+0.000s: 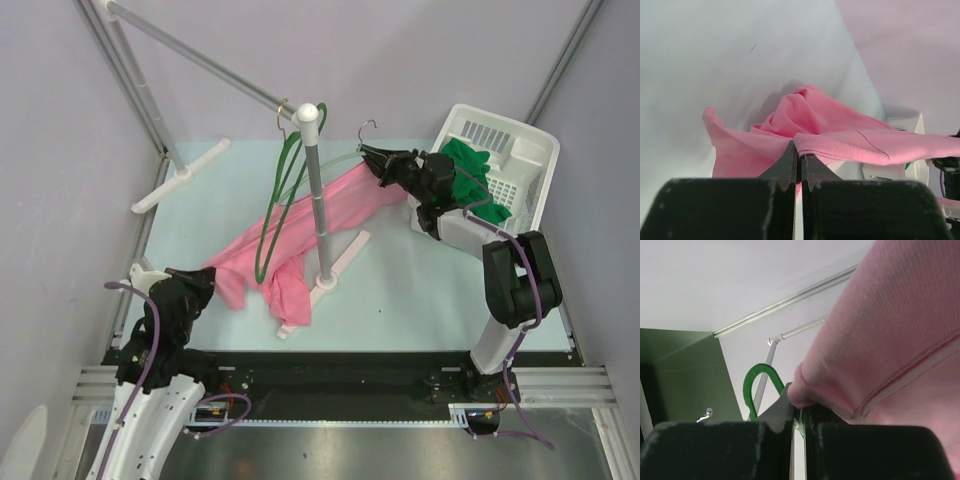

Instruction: Remove the t-shirt from the hanger

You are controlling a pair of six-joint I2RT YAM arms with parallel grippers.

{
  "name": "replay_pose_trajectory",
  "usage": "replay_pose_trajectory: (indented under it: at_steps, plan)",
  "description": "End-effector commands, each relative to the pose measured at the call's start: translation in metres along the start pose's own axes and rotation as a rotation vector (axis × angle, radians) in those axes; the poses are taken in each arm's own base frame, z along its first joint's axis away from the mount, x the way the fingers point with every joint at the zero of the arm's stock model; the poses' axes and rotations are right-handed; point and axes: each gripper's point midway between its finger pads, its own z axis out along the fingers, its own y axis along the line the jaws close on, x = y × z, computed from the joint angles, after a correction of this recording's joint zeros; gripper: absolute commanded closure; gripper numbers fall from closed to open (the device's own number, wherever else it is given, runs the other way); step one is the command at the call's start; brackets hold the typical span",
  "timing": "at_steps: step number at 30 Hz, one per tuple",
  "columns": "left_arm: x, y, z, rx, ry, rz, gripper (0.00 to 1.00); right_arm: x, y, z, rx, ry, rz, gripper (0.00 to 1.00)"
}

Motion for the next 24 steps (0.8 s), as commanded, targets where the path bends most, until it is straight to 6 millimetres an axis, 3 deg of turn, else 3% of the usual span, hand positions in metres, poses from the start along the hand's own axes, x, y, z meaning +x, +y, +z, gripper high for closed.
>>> replay_pose_trajectory:
  at_steps: [1, 6, 10, 15, 19, 24]
  plan:
    - [-0.023, 0.038, -0.001, -0.186, -0.129, 0.021, 1.00, -0.064, 0.080, -0.023, -0.276, -0.143, 0.254, 1.00]
    - [-0.031, 0.049, -0.012, -0.192, -0.178, 0.000, 1.00, -0.091, 0.096, -0.039, -0.307, -0.214, 0.234, 1.00]
    - [-0.029, 0.057, -0.015, -0.211, -0.177, -0.008, 1.00, -0.095, 0.103, -0.035, -0.313, -0.208, 0.234, 1.00]
    - [-0.032, 0.057, -0.019, -0.202, -0.193, -0.012, 1.00, -0.105, 0.098, -0.033, -0.299, -0.218, 0.249, 1.00]
    - [-0.034, 0.061, -0.024, -0.212, -0.197, -0.009, 1.00, -0.128, 0.103, -0.037, -0.326, -0.241, 0.272, 1.00]
    - [-0.039, 0.059, -0.029, -0.196, -0.217, -0.027, 1.00, -0.143, 0.112, -0.035, -0.318, -0.279, 0.259, 1.00]
